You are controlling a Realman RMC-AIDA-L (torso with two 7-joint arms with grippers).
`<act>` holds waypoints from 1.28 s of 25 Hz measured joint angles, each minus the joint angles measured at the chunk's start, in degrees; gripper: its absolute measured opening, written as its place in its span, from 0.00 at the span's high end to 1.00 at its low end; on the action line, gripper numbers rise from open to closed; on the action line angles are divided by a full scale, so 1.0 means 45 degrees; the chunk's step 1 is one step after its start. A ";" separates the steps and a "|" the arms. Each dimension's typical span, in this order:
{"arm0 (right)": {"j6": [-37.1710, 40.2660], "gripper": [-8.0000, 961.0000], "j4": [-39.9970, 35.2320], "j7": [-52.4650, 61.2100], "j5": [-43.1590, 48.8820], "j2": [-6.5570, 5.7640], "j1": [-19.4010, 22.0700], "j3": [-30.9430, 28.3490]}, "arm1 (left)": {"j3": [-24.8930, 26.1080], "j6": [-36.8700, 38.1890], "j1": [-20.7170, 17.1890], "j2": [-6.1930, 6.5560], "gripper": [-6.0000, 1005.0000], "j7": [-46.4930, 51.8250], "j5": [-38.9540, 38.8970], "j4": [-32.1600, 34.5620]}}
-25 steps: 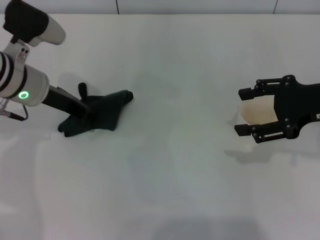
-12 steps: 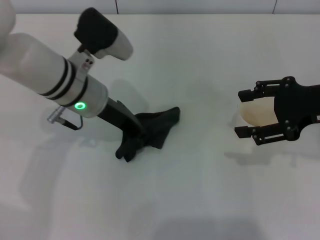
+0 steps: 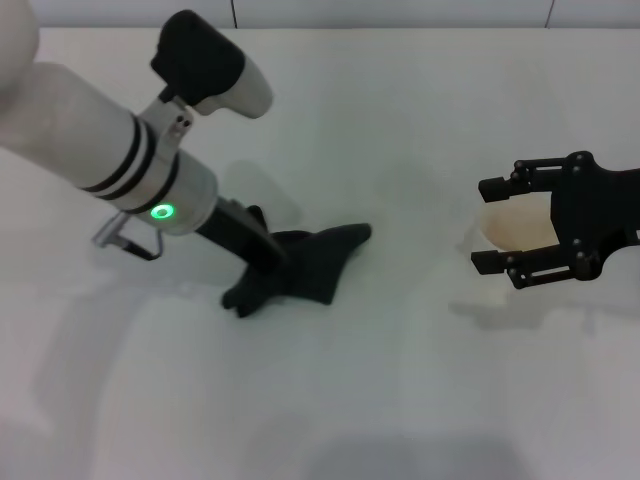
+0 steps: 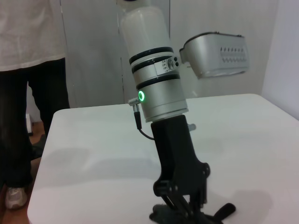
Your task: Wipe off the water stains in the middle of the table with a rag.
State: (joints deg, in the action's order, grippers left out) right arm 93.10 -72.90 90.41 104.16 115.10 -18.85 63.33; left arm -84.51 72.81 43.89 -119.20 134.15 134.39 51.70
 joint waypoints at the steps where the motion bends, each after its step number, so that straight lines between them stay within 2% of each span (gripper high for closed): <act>1: 0.0000 0.18 -0.0007 0.0007 -0.0001 -0.0004 0.0004 -0.0004 | 0.0058 0.0111 -0.0108 0.0021 0.91 0.0142 0.0314 0.0112; 6: -0.0005 0.18 -0.0016 0.0015 -0.0002 -0.0012 0.0010 -0.0013 | 0.0285 0.0753 -0.0967 0.0023 0.91 0.0529 0.1414 0.1367; 11: 0.0005 0.18 -0.0017 0.0012 -0.0002 -0.0014 0.0010 -0.0013 | 0.0311 0.0931 -0.1802 0.0012 0.91 0.0199 0.1288 0.2732; 15: 0.0010 0.18 -0.0011 0.0008 -0.0005 -0.0014 0.0011 -0.0012 | 0.0316 0.0809 -0.2168 0.0008 0.83 -0.0140 0.0624 0.3241; 16: 0.0021 0.18 -0.0007 0.0010 -0.0005 -0.0014 0.0016 -0.0012 | 0.0680 0.0806 -0.2388 0.0027 0.82 -0.0536 -0.0138 0.3479; 22: 0.0090 0.18 -0.0094 0.0020 -0.0040 -0.0018 0.0134 -0.0032 | 0.2277 0.1130 -0.3145 0.0047 0.71 -0.1862 -0.1746 0.3978; 25: 0.0115 0.18 -0.0189 0.0021 -0.0152 -0.0021 0.0225 -0.0035 | 0.3551 0.1540 -0.3944 0.0046 0.59 -0.3644 -0.3579 0.4229; 26: 0.0140 0.18 -0.0188 0.0022 -0.0189 -0.0024 0.0229 -0.0039 | 0.4368 0.1802 -0.4513 0.0046 0.55 -0.5003 -0.4965 0.4173; 27: 0.0196 0.18 -0.0188 0.0022 -0.0215 -0.0028 0.0234 -0.0061 | 0.4368 0.1802 -0.4513 0.0046 0.51 -0.5003 -0.4965 0.4173; 30: 0.0521 0.18 -0.0100 -0.0005 -0.0214 -0.0045 0.0222 -0.0284 | 0.5477 0.2329 -0.5274 0.0049 0.38 -0.7058 -0.6644 0.3720; 32: 0.0747 0.18 -0.0026 -0.0033 -0.0175 -0.0050 0.0195 -0.0519 | 0.5894 0.2621 -0.5428 0.0060 0.29 -0.7728 -0.6979 0.3402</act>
State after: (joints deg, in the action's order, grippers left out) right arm 96.46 -73.02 90.26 103.38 114.88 -17.97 61.00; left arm -57.99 84.61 19.47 -118.93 99.37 102.99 67.01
